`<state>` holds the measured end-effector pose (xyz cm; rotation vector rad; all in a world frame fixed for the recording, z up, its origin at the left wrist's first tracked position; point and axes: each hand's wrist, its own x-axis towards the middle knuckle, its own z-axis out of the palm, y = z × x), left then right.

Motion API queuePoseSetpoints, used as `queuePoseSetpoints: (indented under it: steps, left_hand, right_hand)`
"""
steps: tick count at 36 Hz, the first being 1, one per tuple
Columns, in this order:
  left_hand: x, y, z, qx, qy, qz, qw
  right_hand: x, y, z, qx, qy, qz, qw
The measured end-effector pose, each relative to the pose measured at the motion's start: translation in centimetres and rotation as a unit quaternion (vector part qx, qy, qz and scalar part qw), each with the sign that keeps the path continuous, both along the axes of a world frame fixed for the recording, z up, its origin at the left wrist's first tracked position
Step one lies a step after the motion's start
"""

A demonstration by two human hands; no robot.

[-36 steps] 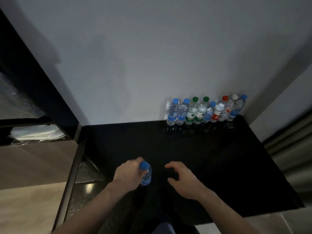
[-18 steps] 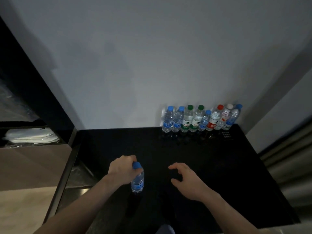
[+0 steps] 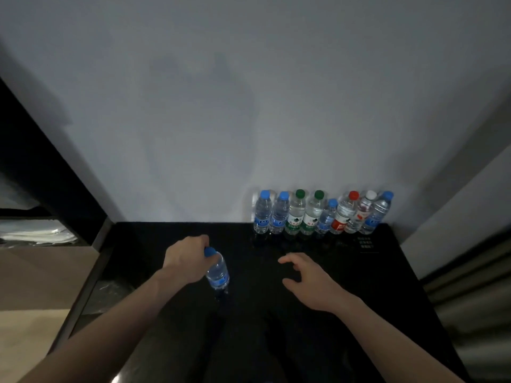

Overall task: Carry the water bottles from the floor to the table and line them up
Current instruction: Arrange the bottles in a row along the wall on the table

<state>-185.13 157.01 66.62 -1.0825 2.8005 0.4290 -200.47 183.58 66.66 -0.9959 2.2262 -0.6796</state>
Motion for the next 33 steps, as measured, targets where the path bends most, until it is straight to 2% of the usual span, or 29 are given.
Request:
queuePoseSetpoints:
  steps: [6,14,33]
  left_hand:
    - [-4.4,-1.3,2.2,-0.028,0.013,0.004,1.000]
    - [-9.6,-3.6,3.3,-0.052,-0.015,-0.022,0.998]
    - [-18.7,-7.0,-0.3,-0.055,-0.074,-0.056,0.994]
  right_hand:
    - [-4.4,-1.8,1.4,-0.007,0.029,0.015,0.999]
    - [-9.1,-4.2,2.6,-0.020,0.049,0.024,0.998]
    - [-15.6,-12.3,2.3,0.043,0.109,0.041,0.992]
